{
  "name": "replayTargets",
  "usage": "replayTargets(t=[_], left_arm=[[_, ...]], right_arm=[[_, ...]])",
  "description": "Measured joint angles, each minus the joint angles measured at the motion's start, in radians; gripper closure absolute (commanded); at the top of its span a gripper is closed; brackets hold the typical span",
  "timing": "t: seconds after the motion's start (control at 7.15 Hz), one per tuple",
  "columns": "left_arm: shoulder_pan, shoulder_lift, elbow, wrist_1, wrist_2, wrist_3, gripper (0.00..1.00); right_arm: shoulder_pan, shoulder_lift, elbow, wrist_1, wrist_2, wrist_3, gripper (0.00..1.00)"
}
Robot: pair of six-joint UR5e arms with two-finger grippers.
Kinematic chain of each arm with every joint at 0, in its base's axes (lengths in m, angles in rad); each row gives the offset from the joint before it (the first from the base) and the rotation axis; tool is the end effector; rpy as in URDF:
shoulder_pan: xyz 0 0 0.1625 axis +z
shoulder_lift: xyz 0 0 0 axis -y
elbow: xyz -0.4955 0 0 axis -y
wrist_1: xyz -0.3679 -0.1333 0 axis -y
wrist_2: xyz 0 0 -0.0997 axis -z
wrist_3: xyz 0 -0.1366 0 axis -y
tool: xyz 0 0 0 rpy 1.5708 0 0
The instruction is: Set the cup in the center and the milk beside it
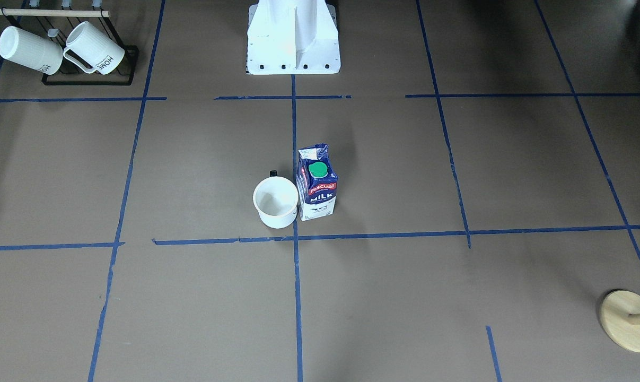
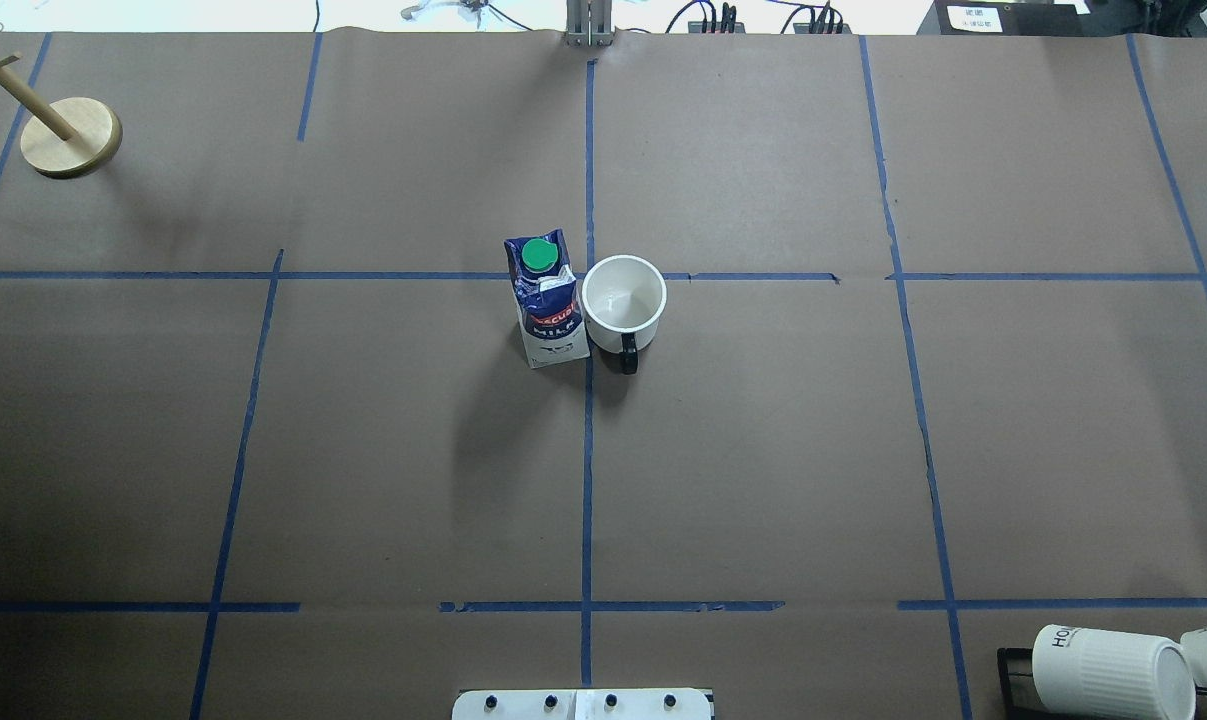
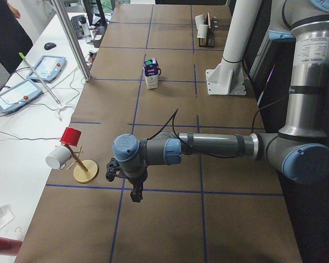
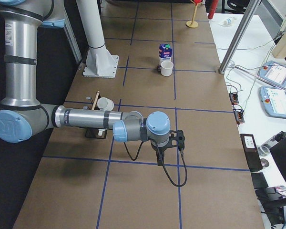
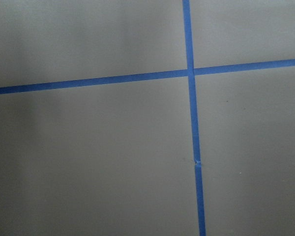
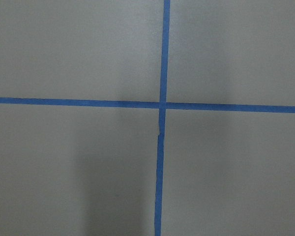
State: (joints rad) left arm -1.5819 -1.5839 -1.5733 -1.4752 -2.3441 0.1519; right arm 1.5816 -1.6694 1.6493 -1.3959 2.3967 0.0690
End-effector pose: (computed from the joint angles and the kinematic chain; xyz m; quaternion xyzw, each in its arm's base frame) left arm -0.0431 -0.4655 0.7576 -0.0062 0.3786 0.0501 0.9242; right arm 0.0375 -0.4315 0.7391 0.0592 -0.4020 0.0054 0.9137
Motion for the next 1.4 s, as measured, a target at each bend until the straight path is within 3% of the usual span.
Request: replayTargets(t=[1.4], left_arm=[[-0.002,0.02,0.01,-0.003,-0.015,0.0,0.0]], right_arm=[[0.0,-0.001,-0.005,0.0,-0.002,0.002,0.0]])
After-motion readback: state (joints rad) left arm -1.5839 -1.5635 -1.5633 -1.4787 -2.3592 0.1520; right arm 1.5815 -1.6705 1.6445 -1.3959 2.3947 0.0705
